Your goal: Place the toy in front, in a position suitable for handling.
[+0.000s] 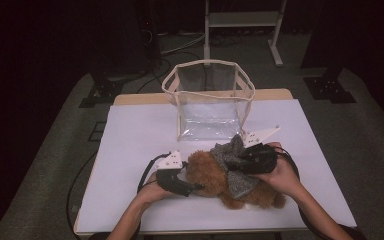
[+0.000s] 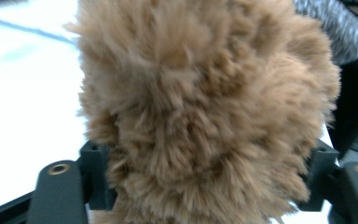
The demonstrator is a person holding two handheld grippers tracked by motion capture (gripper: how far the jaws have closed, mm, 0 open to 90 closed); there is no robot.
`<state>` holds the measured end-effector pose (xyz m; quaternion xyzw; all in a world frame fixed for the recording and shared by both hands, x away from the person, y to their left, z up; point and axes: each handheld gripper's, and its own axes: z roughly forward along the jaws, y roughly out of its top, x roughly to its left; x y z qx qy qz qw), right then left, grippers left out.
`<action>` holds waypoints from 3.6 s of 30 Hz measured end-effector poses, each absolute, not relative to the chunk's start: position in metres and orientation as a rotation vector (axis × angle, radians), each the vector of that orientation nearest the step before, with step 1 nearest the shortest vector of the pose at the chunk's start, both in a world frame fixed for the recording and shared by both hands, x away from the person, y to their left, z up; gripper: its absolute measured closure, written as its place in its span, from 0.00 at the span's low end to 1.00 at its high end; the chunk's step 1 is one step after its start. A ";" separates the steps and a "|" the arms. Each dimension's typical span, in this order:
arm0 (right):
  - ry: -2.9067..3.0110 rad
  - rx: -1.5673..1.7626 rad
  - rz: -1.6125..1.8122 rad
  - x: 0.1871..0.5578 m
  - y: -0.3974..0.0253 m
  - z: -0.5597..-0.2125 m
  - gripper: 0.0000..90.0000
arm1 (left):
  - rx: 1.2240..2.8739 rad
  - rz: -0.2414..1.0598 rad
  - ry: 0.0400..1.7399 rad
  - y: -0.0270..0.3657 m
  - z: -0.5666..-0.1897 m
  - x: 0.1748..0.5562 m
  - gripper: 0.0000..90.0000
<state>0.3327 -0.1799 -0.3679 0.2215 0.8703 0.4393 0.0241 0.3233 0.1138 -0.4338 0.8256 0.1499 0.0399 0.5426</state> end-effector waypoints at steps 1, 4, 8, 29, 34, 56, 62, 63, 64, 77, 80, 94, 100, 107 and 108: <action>2.685 0.692 1.377 0.333 -0.180 -0.366 0.83 | 1.953 0.108 0.353 0.114 -0.425 0.324 0.32; 2.665 0.714 1.434 0.336 -0.180 -0.359 0.84 | 1.944 0.127 0.329 0.118 -0.407 0.325 0.33; 2.627 0.684 1.513 0.338 -0.172 -0.343 0.85 | 1.962 0.199 0.299 0.128 -0.379 0.326 0.34; 2.506 0.586 1.656 0.340 -0.195 -0.276 0.83 | 2.051 0.402 0.124 0.100 -0.302 0.322 0.33; 2.489 0.483 1.550 0.340 -0.183 -0.228 0.82 | 2.071 0.410 0.073 0.069 -0.292 0.329 0.32; 2.573 0.537 1.341 0.344 -0.208 -0.243 0.85 | 2.064 0.370 0.077 0.047 -0.295 0.337 0.09; 2.569 0.539 1.328 0.341 -0.212 -0.243 0.84 | 2.040 0.309 0.060 0.044 -0.304 0.340 0.32; 2.570 0.534 1.309 0.340 -0.211 -0.242 0.84 | 2.035 0.310 0.060 0.043 -0.304 0.340 0.37; 2.566 0.520 1.289 0.339 -0.210 -0.238 0.84 | 2.027 0.318 0.064 0.042 -0.304 0.340 0.39; 2.642 0.455 1.209 0.340 -0.185 -0.218 0.84 | 2.041 0.367 0.037 0.028 -0.294 0.332 0.40; 2.593 0.496 1.223 0.337 -0.203 -0.211 0.84 | 2.059 0.375 0.036 0.030 -0.292 0.332 0.39; 2.521 0.606 1.476 0.349 -0.225 -0.242 0.83 | 2.097 0.407 0.029 0.055 -0.289 0.324 0.20; 2.556 0.539 1.525 0.354 -0.183 -0.263 0.83 | 2.121 0.403 0.073 0.079 -0.307 0.323 0.18; 2.627 0.506 1.540 0.359 -0.157 -0.292 0.83 | 2.120 0.376 0.169 0.117 -0.343 0.317 0.18; 2.635 0.513 1.514 0.360 -0.156 -0.296 0.82 | 2.113 0.369 0.186 0.122 -0.348 0.316 0.18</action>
